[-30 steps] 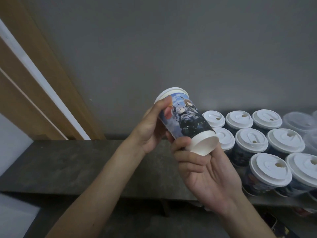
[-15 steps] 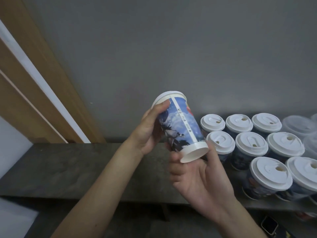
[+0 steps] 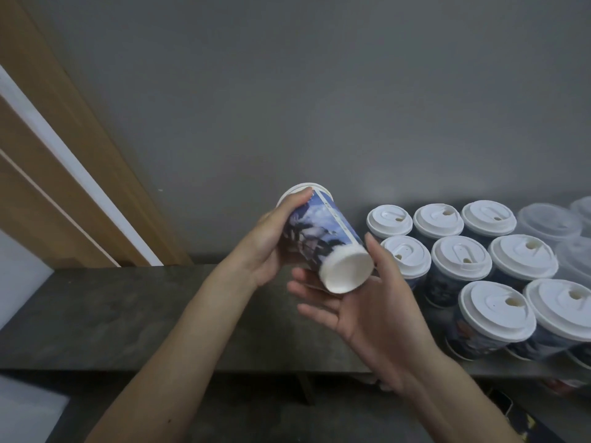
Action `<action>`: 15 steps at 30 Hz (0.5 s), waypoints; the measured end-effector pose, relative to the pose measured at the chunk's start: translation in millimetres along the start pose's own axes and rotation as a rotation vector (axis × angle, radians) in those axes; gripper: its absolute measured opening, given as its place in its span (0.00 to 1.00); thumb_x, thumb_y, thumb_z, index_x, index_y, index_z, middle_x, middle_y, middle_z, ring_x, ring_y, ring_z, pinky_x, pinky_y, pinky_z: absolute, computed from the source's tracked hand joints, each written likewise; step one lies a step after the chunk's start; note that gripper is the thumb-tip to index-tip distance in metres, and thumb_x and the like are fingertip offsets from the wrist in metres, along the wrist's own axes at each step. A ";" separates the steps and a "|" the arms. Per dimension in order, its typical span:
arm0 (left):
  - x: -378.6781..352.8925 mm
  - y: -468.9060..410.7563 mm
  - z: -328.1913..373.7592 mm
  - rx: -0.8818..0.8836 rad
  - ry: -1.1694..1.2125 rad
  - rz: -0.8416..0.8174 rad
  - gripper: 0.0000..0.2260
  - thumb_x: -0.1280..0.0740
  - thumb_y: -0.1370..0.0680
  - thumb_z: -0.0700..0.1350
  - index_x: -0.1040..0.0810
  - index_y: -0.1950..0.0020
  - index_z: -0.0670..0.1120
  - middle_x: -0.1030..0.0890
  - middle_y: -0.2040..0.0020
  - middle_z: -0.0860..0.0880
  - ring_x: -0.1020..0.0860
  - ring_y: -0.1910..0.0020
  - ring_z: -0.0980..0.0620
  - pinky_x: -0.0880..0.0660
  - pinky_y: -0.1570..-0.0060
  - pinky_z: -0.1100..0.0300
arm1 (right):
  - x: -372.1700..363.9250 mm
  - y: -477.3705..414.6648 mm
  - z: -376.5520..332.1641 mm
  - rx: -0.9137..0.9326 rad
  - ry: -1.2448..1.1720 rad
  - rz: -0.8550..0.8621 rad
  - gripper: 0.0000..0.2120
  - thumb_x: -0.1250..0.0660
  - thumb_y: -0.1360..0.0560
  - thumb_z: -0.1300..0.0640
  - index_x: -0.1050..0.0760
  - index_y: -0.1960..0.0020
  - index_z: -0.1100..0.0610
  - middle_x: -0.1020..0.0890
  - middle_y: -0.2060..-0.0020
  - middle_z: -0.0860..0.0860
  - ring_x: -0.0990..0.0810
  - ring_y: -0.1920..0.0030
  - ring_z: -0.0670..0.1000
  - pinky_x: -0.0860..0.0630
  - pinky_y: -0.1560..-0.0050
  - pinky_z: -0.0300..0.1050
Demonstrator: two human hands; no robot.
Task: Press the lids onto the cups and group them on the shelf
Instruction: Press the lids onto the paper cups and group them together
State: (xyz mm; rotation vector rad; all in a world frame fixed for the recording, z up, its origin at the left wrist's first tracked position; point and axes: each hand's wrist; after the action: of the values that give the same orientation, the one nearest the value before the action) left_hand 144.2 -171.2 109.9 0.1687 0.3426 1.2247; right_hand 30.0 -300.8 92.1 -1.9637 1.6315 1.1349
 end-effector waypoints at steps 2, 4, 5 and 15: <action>3.6 0.2 3.7 -0.097 -0.132 0.041 0.26 0.26 0.27 0.60 0.20 0.35 0.45 0.15 0.43 0.41 0.18 0.50 0.44 0.19 0.51 0.51 | 1.2 -1.4 4.6 0.029 0.011 0.061 0.32 0.39 0.27 0.36 0.19 0.37 0.60 0.16 0.54 0.61 0.14 0.53 0.58 0.16 0.56 0.49; 7.9 1.2 7.8 -0.164 -0.103 -0.016 0.26 0.26 0.26 0.58 0.21 0.33 0.45 0.16 0.45 0.44 0.19 0.48 0.44 0.21 0.49 0.50 | 1.9 -1.3 5.2 -0.016 -0.093 0.049 0.31 0.37 0.26 0.37 0.22 0.38 0.63 0.18 0.60 0.59 0.16 0.62 0.54 0.16 0.61 0.46; 10.0 3.0 9.0 -0.172 -0.025 -0.078 0.28 0.25 0.28 0.56 0.22 0.32 0.44 0.16 0.44 0.44 0.19 0.46 0.44 0.23 0.46 0.48 | 1.1 0.2 3.6 -0.064 -0.190 0.008 0.30 0.36 0.24 0.38 0.24 0.38 0.64 0.19 0.61 0.59 0.18 0.64 0.53 0.17 0.63 0.44; 9.1 6.8 -3.7 -0.207 0.112 -0.208 0.37 0.19 0.40 0.64 0.18 0.38 0.44 0.16 0.43 0.43 0.18 0.45 0.44 0.21 0.44 0.51 | 8.1 1.6 6.4 -0.038 -0.066 -0.092 0.31 0.40 0.23 0.35 0.15 0.47 0.61 0.19 0.61 0.60 0.19 0.67 0.53 0.20 0.66 0.44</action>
State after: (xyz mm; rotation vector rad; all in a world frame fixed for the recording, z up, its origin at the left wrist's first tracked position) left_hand 139.6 -160.6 107.0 -0.1128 0.3200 1.0573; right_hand 26.4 -302.1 82.3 -1.9809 1.4816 1.1907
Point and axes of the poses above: each hand's wrist, its own y-axis away from the middle knuckle, its own x-axis out of the back of the hand, z = x × y
